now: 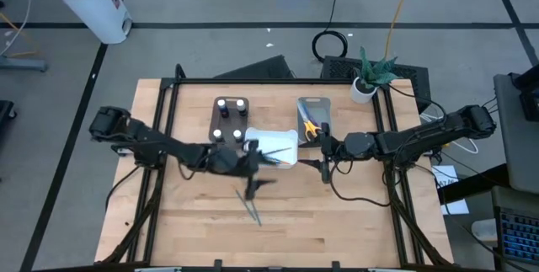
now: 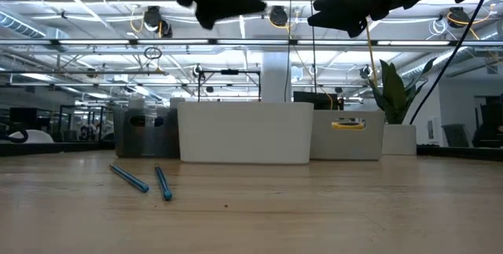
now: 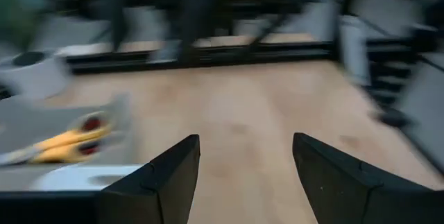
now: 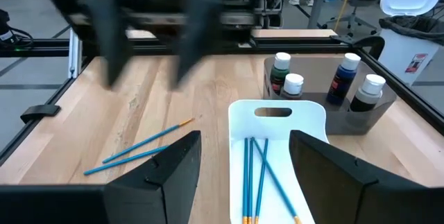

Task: Pick & Place Paint Supplies
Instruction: Put the blue paint brush into the white bin

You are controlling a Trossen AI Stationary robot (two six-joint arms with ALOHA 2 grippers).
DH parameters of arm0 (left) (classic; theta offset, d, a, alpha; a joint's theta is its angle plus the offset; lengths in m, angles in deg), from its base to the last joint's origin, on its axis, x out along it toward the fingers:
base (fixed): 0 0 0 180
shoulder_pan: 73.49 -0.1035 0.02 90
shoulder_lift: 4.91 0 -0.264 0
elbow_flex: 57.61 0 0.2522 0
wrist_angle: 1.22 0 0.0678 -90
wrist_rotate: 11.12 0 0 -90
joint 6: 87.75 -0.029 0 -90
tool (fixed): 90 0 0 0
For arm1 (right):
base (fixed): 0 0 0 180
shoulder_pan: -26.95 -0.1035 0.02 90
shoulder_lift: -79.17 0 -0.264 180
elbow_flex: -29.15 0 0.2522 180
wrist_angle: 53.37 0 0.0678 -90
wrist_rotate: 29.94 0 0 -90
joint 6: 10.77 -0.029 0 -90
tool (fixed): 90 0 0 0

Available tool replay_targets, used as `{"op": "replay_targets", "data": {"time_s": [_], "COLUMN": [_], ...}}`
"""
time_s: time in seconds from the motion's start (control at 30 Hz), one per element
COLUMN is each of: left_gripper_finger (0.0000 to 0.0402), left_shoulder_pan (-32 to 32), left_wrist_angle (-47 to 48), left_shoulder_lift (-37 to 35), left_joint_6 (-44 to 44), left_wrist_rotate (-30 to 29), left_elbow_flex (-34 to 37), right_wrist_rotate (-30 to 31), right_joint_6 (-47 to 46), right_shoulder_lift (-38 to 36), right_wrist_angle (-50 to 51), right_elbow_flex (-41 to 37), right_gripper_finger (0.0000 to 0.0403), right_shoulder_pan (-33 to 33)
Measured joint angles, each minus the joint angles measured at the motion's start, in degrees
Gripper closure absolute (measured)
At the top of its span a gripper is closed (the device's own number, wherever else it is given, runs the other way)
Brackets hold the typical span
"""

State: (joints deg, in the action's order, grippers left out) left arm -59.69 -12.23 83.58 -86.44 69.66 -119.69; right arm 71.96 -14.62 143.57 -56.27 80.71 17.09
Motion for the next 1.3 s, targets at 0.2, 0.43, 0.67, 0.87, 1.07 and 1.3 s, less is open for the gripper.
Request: {"op": "replay_targets", "data": {"time_s": [0.2, 0.43, 0.67, 0.87, 1.07, 1.3], "left_gripper_finger": [0.016, 0.016, 0.016, 0.016, 0.016, 0.016], "left_shoulder_pan": [6.4, 10.41, 10.34, 9.13, 7.83, 6.75], "left_wrist_angle": [11.44, 35.53, 47.29, 47.48, 47.67, 47.19], "left_shoulder_lift": [-3.62, -2.97, -1.17, 1.33, 4.61, 8.31], "left_joint_6": [-0.9, 5.84, 13.44, 10.49, 9.47, 12.69], "left_wrist_rotate": [4.42, 3.41, -3.73, -2.14, 1.76, 5.0], "left_elbow_flex": [0.0, 0.0, 0.09, 0.09, 0.07, -0.19], "right_wrist_rotate": [0.0, -0.13, -1.47, -3.19, -3.17, -3.19], "right_joint_6": [0.0, -1.38, -2.99, -2.72, -2.36, -2.89], "right_shoulder_lift": [0.0, 0.0, 0.0, 0.0, 0.0, 0.0], "right_wrist_angle": [0.05, 0.05, 0.24, 0.24, 0.29, 0.37], "right_elbow_flex": [0.0, 0.0, 0.0, 0.0, 0.0, 0.0], "right_gripper_finger": [0.0192, 0.0192, 0.0192, 0.0192, 0.0192, 0.0192], "right_shoulder_pan": [0.0, 0.01, 0.0, 0.02, 0.02, 0.02]}}
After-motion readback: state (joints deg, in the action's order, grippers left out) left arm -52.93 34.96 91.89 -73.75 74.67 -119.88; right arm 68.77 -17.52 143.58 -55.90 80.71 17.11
